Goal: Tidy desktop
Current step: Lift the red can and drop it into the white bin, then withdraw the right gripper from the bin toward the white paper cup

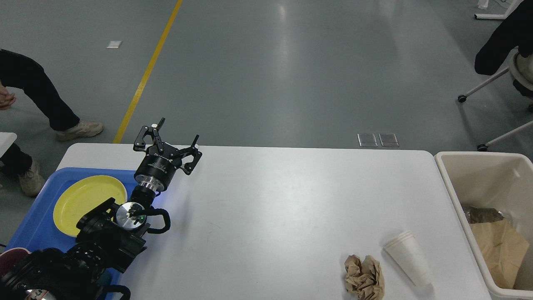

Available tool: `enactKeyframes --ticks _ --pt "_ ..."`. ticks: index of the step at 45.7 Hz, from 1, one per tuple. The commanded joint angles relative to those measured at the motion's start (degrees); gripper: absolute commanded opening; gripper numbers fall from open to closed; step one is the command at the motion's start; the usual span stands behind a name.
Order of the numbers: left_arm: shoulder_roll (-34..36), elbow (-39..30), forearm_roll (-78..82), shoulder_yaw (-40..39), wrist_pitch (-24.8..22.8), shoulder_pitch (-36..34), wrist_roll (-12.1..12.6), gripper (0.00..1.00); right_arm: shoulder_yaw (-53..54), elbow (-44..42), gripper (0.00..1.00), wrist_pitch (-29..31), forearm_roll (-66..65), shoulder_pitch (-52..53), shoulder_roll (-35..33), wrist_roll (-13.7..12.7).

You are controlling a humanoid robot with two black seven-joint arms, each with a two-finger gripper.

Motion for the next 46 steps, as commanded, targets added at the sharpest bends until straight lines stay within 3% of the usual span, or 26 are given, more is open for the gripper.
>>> enactKeyframes --ticks 1,8,12,13,14,31,36,41,46 --pt "0.0 0.0 -0.01 0.0 0.0 0.0 0.0 0.97 6.95 -6.84 0.0 -0.16 -0.06 -8.85 3.42 0.17" --pt "0.0 0.0 -0.01 0.0 0.0 0.0 0.0 0.97 8.37 -9.75 0.02 -0.16 -0.06 -12.55 6.77 0.17" --pt "0.0 0.0 -0.01 0.0 0.0 0.0 0.0 0.97 8.37 -9.75 0.78 -0.25 -0.06 -12.73 7.03 0.35" --pt "0.0 0.0 -0.01 0.0 0.0 0.0 0.0 0.97 8.37 -9.75 0.92 -0.25 -0.06 -12.73 7.2 0.35" --pt "0.0 0.0 -0.01 0.0 0.0 0.0 0.0 0.97 8.37 -9.57 1.0 -0.25 -0.06 -12.64 7.55 0.35" --pt "0.0 0.0 -0.01 0.0 0.0 0.0 0.0 0.97 8.54 -8.25 1.0 0.72 0.2 -12.29 9.67 0.35" --pt "0.0 0.0 -0.01 0.0 0.0 0.0 0.0 0.97 7.93 -3.69 1.0 1.95 0.2 -10.45 9.32 0.26" --pt "0.0 0.0 -0.01 0.0 0.0 0.0 0.0 0.97 6.26 1.93 1.0 6.42 0.11 -3.78 5.63 0.17" --pt "0.0 0.0 -0.01 0.0 0.0 0.0 0.0 0.97 3.62 8.17 1.0 15.82 0.03 4.57 0.44 0.17"
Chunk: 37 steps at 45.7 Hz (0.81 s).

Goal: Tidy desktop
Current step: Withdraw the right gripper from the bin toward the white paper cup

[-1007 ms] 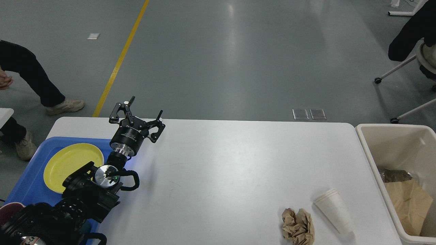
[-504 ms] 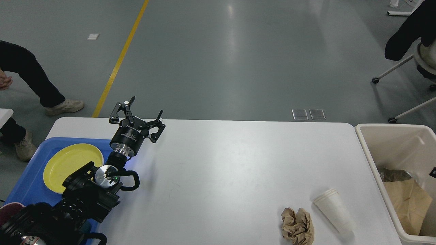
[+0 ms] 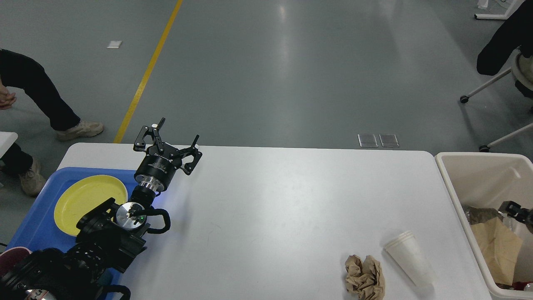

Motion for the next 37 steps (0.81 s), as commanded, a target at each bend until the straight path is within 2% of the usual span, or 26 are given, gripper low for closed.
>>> enactKeyframes --ticks 1,7,15,24,31,37 --pt "0.0 0.0 -0.01 0.0 0.0 0.0 0.0 0.97 -2.65 6.7 1.0 9.79 -0.21 9.18 -5.12 -0.01" --pt "0.0 0.0 -0.01 0.0 0.0 0.0 0.0 0.97 -5.81 10.23 1.0 18.06 -1.09 16.39 -6.89 -0.01" --pt "0.0 0.0 -0.01 0.0 0.0 0.0 0.0 0.97 -11.0 14.7 1.0 25.35 -5.39 25.0 -6.01 -0.01" --pt "0.0 0.0 -0.01 0.0 0.0 0.0 0.0 0.97 -11.7 22.79 1.0 26.94 -15.85 32.65 -2.06 -0.01" --pt "0.0 0.0 -0.01 0.0 0.0 0.0 0.0 0.97 -11.53 27.45 1.0 28.43 -17.0 38.72 0.84 -0.36" --pt "0.0 0.0 -0.01 0.0 0.0 0.0 0.0 0.97 -11.53 27.98 1.0 32.21 -17.44 42.41 5.76 -0.36"
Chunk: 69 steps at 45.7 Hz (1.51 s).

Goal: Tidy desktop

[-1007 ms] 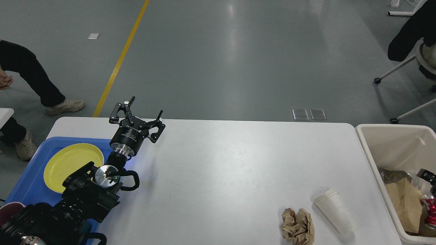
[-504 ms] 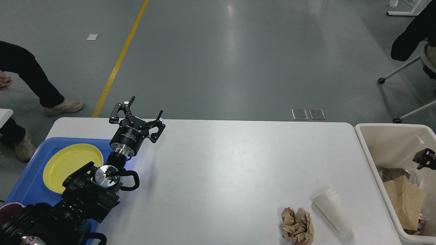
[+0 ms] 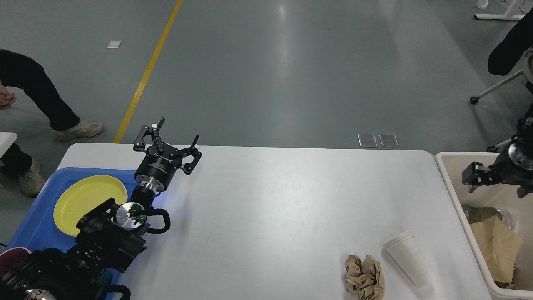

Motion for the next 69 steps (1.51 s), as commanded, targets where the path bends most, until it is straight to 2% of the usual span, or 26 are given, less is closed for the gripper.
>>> enactKeyframes --ticks 1,15,21,27,38,51,69 --pt "0.0 0.0 -0.01 0.0 0.0 0.0 0.0 0.97 0.08 0.6 1.0 3.38 -0.48 3.31 4.5 -0.03" --pt "0.0 0.0 0.08 0.0 0.0 0.0 0.0 0.97 0.6 8.06 1.0 8.3 -5.57 9.29 12.76 -0.29" --pt "0.0 0.0 -0.01 0.0 0.0 0.0 0.0 0.97 0.87 8.86 1.0 11.29 -5.57 9.64 17.59 -0.29" --pt "0.0 0.0 -0.01 0.0 0.0 0.0 0.0 0.97 1.04 8.77 1.0 11.65 -5.57 8.42 20.94 -0.38" --pt "0.0 0.0 -0.01 0.0 0.0 0.0 0.0 0.97 6.49 3.68 1.0 10.77 -5.66 -2.91 23.39 -0.38" --pt "0.0 0.0 -0.01 0.0 0.0 0.0 0.0 0.97 8.34 2.62 1.0 7.26 -5.31 -11.44 23.14 -0.38" --pt "0.0 0.0 -0.01 0.0 0.0 0.0 0.0 0.97 10.01 -5.02 1.0 6.55 -4.61 -15.58 20.94 0.15"
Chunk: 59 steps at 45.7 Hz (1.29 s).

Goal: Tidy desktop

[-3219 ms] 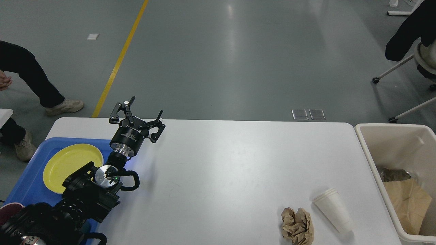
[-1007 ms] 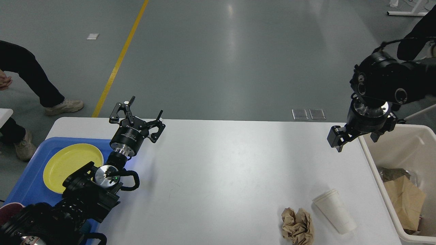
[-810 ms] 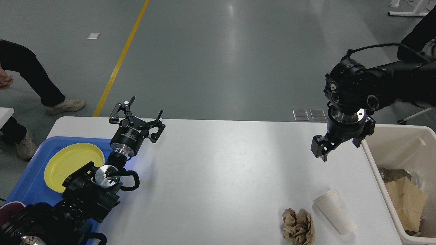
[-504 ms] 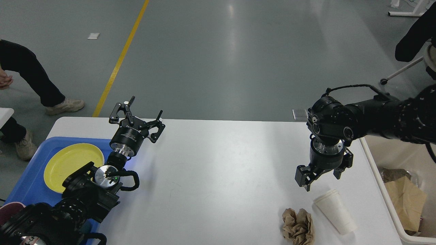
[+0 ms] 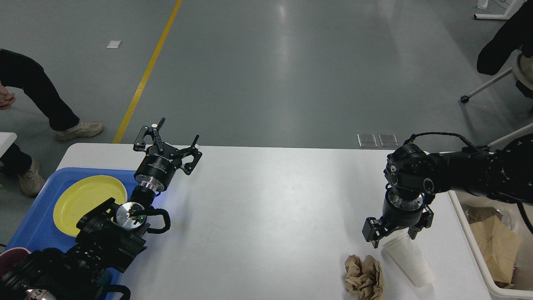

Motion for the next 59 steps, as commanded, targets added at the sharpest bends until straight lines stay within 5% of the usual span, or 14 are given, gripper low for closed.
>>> enactKeyframes --ticks 1,44,59 --pt "0.0 0.0 -0.01 0.0 0.0 0.0 0.0 0.97 0.15 -2.43 1.0 0.01 0.19 -0.45 -0.43 0.16" --pt "0.0 0.0 -0.01 0.0 0.0 0.0 0.0 0.97 -2.13 -5.68 1.0 -0.43 2.39 -5.02 0.1 -0.28" --pt "0.0 0.0 -0.01 0.0 0.0 0.0 0.0 0.97 -2.22 -15.17 0.98 -2.27 8.45 -9.68 0.89 -0.37"
